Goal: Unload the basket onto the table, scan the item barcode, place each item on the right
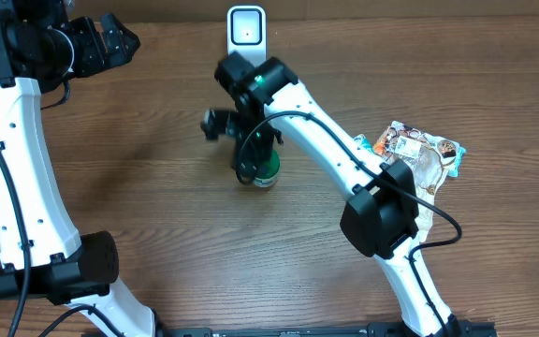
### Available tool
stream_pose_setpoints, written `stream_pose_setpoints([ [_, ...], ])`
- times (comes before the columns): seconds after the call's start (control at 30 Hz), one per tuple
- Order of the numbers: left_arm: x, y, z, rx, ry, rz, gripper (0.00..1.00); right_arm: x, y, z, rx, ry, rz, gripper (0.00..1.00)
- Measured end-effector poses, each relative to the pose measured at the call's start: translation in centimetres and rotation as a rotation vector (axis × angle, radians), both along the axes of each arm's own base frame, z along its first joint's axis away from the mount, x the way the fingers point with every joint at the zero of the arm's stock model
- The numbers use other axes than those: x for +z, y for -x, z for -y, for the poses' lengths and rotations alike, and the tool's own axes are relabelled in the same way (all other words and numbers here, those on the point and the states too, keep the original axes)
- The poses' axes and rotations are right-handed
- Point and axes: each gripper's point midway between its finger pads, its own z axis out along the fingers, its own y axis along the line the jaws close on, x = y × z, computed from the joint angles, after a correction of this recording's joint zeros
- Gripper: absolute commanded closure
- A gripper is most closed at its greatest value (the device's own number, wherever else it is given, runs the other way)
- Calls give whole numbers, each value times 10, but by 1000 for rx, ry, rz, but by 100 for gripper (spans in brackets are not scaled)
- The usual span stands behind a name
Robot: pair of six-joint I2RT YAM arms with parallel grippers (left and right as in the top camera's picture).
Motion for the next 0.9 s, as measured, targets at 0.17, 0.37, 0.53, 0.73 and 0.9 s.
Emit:
stream_pose_setpoints([
  [0.17, 0, 0, 0, 0, 0, 0, 0, 49, -8, -3, -362, -74, -5, 0],
  [0.37, 0, 0, 0, 0, 0, 0, 0, 35, -7, 22, -909, -17, -155, 12],
  [0.53, 0, 0, 0, 0, 0, 0, 0, -8, -3, 39, -1190, 86, -215, 7],
  [0.73, 0, 0, 0, 0, 0, 0, 1, -39, 14, 36, -1234, 156, -235, 8],
  [0.9, 0, 0, 0, 0, 0, 0, 0, -41, 15, 29, -1214, 144, -227, 18],
])
